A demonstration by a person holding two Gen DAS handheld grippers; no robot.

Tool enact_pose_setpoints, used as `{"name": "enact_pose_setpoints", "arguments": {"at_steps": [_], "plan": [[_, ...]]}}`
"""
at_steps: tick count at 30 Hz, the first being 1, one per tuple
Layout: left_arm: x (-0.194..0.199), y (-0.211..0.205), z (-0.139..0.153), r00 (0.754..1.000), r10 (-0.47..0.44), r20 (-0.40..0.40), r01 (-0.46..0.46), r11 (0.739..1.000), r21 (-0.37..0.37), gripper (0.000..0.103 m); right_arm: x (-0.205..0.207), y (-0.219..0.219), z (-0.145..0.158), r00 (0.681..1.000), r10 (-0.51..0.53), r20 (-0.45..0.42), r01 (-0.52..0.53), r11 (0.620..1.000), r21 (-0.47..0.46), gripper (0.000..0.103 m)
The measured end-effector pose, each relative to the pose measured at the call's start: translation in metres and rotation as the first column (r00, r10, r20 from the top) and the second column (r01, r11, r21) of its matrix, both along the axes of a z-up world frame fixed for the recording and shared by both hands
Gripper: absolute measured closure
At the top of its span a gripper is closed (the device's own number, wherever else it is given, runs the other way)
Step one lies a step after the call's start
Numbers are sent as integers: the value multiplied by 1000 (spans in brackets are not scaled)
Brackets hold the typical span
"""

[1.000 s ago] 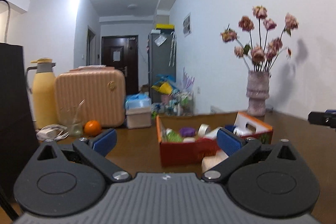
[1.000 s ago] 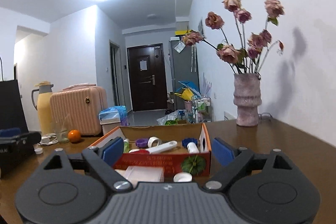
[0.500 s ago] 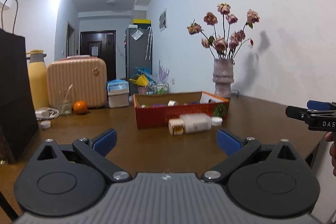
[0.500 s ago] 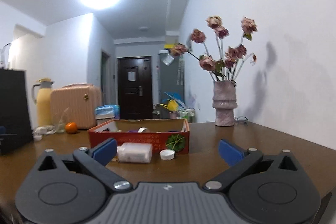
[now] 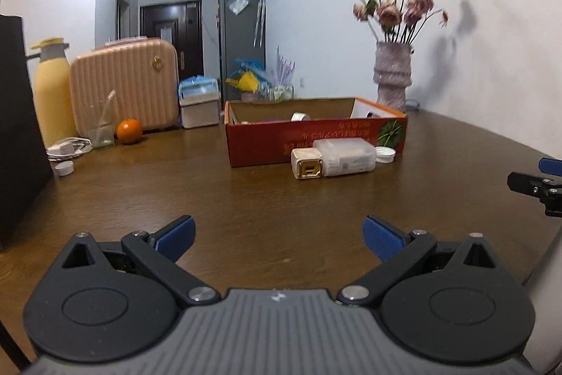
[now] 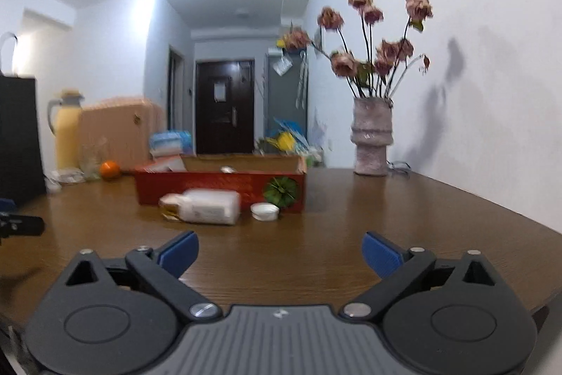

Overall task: Organize rigid objects
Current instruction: 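Move the left tool to the cream plug adapter while the right tool approaches the white bottle cap, then grasp the cream plug adapter with the left tool while the right tool grasps the white cap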

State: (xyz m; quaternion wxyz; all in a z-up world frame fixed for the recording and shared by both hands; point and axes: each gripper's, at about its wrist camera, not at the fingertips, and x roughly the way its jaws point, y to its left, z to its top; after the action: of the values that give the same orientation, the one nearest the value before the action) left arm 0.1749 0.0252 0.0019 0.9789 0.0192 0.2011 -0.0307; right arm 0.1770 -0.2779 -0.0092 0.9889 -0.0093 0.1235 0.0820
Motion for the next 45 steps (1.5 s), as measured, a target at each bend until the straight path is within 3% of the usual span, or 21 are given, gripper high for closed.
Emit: {"name": "enact_pose_setpoints", "arguments": {"at_steps": [2,7,14,18,27,32,34,41,44,45], "plan": [[18,-2,3,1000,-7,-19,7,1000,-3,0,20,-4,2,999,6,-43,-6,1000,-2,14],[83,-9,8,998,-15,-59,16,1000,14,0,73,-11,19,993,62,-105,-60,998,19,14],[181,-23,2,989,-65,-130,70,997,37,0,171,6,24,971,99,-216,-126,985,-117,15],[217,-33,-7,987,-66,-149,76,995,60,0,220,14,15,955,113,-275,-154,979,-133,16],[234,-13,-10,986,-25,-166,14,998,-66,6,274,20,-3,926,155,-345,-198,976,-91,17],[240,-14,-17,983,-34,-182,22,997,-68,12,286,24,-7,916,187,-355,-225,972,-68,22],[242,-17,-16,983,-42,-179,33,998,-57,15,293,27,-11,908,194,-370,-232,971,-62,29],[249,-35,-29,966,-94,-240,87,995,-38,26,297,33,-14,898,217,-383,-250,967,-39,33],[253,-32,-33,962,-90,-259,79,995,-54,49,294,35,-15,892,236,-385,-268,963,-30,34],[254,-32,-33,963,-90,-253,79,996,-51,62,294,36,-15,890,242,-387,-274,961,-29,34]]}}
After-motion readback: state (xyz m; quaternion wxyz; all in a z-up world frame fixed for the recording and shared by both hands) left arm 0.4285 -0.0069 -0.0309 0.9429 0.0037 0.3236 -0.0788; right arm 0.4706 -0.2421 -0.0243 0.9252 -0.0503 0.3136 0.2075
